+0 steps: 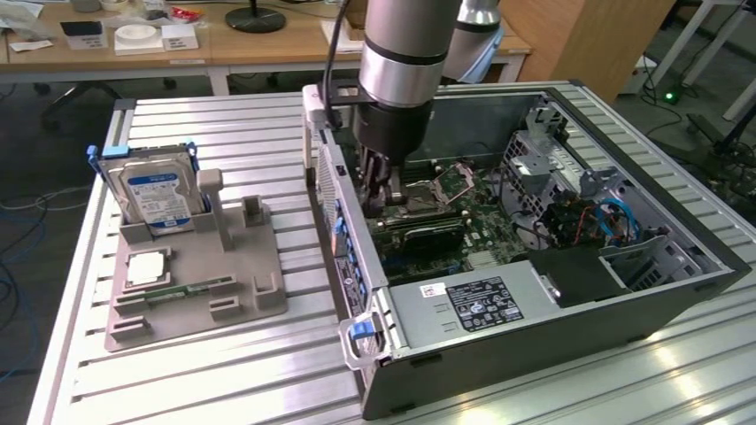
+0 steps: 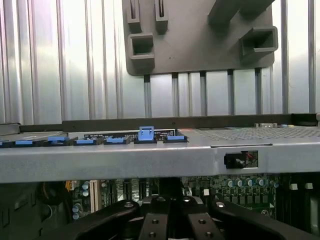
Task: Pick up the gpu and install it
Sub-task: 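Press down on the gpu until it lock into place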
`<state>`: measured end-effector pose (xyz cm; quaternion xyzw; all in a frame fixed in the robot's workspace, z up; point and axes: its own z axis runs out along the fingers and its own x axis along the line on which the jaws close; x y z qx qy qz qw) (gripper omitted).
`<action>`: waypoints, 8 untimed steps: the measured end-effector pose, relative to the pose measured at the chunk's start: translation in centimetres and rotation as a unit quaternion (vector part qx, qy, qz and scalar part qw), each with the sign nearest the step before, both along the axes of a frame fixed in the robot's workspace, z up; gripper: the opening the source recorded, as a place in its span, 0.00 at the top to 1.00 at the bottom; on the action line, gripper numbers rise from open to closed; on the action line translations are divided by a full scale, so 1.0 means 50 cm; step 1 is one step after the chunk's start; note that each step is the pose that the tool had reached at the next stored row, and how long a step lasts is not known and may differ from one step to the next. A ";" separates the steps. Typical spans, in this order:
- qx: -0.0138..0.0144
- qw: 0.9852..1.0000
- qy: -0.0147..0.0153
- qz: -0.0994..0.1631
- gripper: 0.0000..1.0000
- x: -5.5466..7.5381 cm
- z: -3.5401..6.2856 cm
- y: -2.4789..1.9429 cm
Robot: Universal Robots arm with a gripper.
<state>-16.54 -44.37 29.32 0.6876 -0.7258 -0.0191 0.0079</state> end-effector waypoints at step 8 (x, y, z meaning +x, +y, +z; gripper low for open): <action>0.000 1.000 0.000 0.000 0.90 0.038 -0.012 -0.0001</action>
